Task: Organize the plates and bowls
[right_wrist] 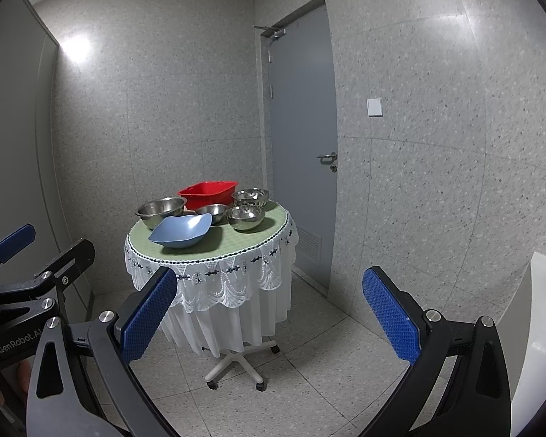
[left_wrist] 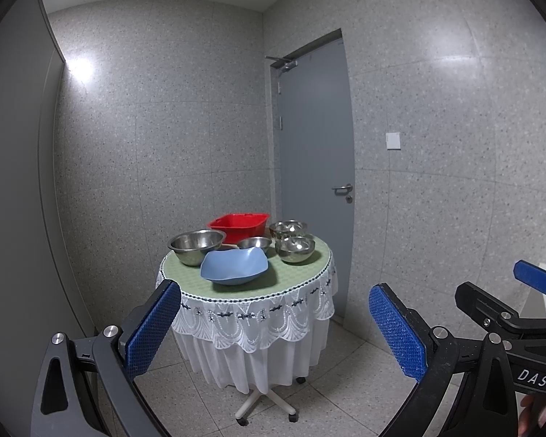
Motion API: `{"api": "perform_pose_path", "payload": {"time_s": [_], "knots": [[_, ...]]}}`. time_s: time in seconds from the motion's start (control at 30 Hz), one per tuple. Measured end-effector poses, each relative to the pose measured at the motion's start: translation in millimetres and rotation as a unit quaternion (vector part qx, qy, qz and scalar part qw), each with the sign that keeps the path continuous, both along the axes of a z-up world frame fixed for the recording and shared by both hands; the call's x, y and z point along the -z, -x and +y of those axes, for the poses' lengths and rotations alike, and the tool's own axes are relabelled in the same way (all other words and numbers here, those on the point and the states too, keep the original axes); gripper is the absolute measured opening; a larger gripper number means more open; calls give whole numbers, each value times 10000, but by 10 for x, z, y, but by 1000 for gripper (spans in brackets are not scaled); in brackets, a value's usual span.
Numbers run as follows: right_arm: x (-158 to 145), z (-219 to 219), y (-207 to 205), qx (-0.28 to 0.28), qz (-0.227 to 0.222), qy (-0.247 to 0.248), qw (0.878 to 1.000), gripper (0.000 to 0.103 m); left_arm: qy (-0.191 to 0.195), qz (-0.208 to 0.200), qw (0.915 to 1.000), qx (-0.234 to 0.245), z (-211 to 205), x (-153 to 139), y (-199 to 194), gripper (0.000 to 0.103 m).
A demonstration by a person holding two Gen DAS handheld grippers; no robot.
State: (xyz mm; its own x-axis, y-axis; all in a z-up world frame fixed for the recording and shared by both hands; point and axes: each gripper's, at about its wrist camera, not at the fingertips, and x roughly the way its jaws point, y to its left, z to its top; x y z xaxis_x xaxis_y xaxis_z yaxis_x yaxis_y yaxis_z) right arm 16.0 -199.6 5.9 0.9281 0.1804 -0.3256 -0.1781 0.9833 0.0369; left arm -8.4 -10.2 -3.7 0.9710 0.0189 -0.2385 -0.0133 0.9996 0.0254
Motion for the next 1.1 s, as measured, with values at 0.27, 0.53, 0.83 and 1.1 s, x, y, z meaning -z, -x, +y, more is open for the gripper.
{"api": "perform_pose_path", "payload": {"time_s": [0.27, 0.53, 0.83, 1.1], "knots": [[4, 2, -44, -18, 1, -12, 10000, 103, -18, -7, 10000, -23, -29, -33, 2, 102], [10, 3, -70, -16, 17, -33, 10000, 103, -22, -11, 10000, -24, -48, -38, 4, 102], [11, 8, -77, -17, 21, -43, 10000, 103, -33, 5, 10000, -43, -73, -67, -23, 102], [3, 15, -116, -36, 64, -61, 10000, 103, -61, 76, 9999, -64, -90, -123, -88, 102]]}}
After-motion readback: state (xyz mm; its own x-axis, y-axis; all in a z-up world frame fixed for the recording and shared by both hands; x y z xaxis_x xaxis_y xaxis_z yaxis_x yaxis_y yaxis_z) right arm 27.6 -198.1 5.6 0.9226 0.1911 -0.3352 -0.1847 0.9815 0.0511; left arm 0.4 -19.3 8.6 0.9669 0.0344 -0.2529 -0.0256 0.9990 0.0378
